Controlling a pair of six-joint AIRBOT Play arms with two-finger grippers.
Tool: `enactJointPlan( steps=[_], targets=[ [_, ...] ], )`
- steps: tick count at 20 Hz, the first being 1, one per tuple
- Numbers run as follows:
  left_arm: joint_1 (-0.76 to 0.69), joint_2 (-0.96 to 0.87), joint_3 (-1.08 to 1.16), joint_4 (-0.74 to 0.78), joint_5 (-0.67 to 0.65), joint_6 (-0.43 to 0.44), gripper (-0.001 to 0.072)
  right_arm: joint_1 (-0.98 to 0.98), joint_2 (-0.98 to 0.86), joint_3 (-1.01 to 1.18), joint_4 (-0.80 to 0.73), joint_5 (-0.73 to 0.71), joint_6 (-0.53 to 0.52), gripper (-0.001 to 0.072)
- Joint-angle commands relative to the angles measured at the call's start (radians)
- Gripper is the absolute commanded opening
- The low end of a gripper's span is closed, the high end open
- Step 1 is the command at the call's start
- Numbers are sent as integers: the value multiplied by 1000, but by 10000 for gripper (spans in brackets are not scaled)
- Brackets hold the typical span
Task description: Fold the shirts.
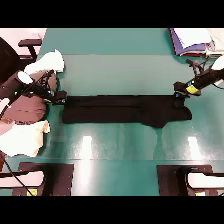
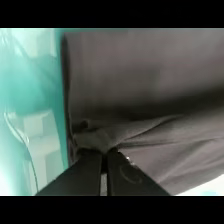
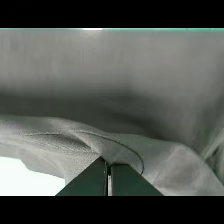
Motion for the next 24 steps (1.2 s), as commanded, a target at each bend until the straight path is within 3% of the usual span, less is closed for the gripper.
enactJointPlan(
  steps=[1,2,4,5,6,7,11,12,13,14,15,20,24],
  targets=[
    [1,-56,52,-14,42,24,30,-13,-105,117,7,4,-1,27],
    [1,-56,59,-14,39,24,30,-24,-122,137,37,10,-16,77],
    [1,-56,72,-16,28,23,33,-67,-141,151,122,14,-57,402],
    [1,-56,80,-15,22,23,207,-90,-141,151,159,6,-84,411],
    [1,-56,95,-14,11,23,479,-111,-135,151,169,7,-98,411],
    [2,-55,114,-14,-6,23,503,-132,-125,151,165,13,-102,411],
    [1,-6,165,-14,-11,3,499,-211,-79,96,164,59,-161,416],
    [1,9,177,-14,-10,-7,458,-234,-66,52,165,51,-175,526],
    [1,24,184,-14,-13,-5,210,-256,-58,10,168,49,-188,561],
    [1,40,184,-19,-16,-3,60,-282,-54,-31,174,48,-206,574],
    [1,51,184,-30,-26,-3,30,-313,-54,-73,176,41,-227,597],
    [-31,58,183,-81,-107,-5,30,-422,-57,-228,214,-51,-346,630],
    [-170,57,183,-81,-33,-57,29,-419,-154,-219,282,-33,-370,629]
  ],
)
